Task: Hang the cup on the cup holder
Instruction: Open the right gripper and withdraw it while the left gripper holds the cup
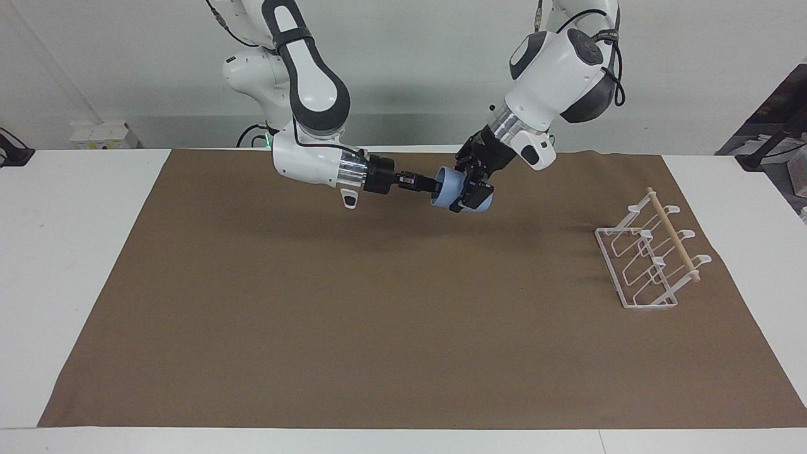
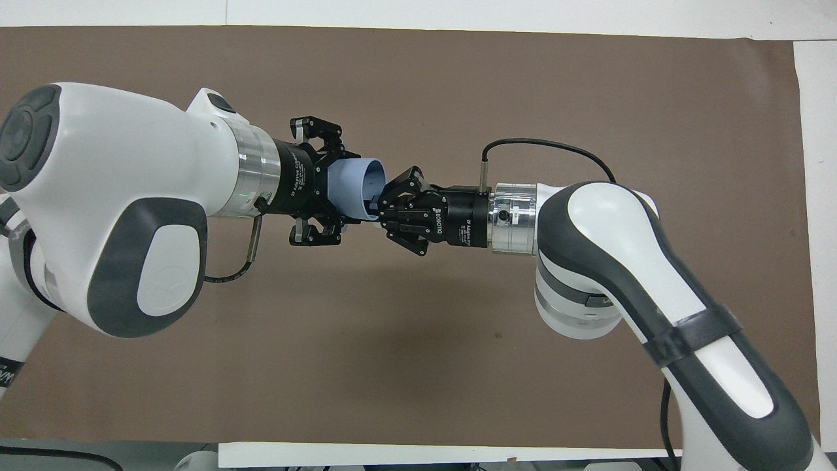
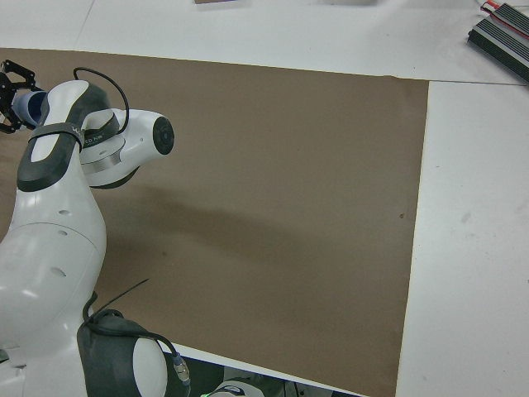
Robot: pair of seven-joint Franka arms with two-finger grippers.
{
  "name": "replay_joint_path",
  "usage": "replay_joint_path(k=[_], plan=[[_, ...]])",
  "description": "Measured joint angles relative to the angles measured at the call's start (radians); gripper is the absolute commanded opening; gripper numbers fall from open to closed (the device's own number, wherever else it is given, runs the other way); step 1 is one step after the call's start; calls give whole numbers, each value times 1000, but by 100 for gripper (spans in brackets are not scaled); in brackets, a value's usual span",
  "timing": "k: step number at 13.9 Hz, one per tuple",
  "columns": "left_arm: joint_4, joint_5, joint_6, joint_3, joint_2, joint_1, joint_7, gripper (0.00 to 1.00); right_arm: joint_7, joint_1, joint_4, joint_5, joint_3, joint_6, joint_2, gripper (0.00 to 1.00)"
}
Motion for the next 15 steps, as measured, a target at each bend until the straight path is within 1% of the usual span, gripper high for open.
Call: replay_joint_path(k=[1,2,3,4,8,9,11,13,15], plan=[[0,0,0,0,0,-1,-3,39,0,0,0,0,0,0,0,12],[0,0,0,0,0,-1,-5,39,0,0,0,0,0,0,0,25],[0,0,0,0,0,-1,-7,39,0,0,1,0,0,0,0,66],[0,0,0,0,0,-1,-11,39,0,0,2,0,0,1,0,99],[0,0,0,1,0,-1,-25,39,0,3,19,-6,0,67,-1,100],[0,2,-2,2,0,0,-27,39,0,0,35,-40,-2,81,-3,100],[1,40,-10,5,1,1,-33,39,1,-21,52,-177,-5,81,-11,100],[-1,165,-76,11,1,4,-57,39,2,-67,72,-345,-10,83,-19,100],[-2,297,-143,16,1,33,-66,39,2,-108,77,-547,-13,82,-38,100]])
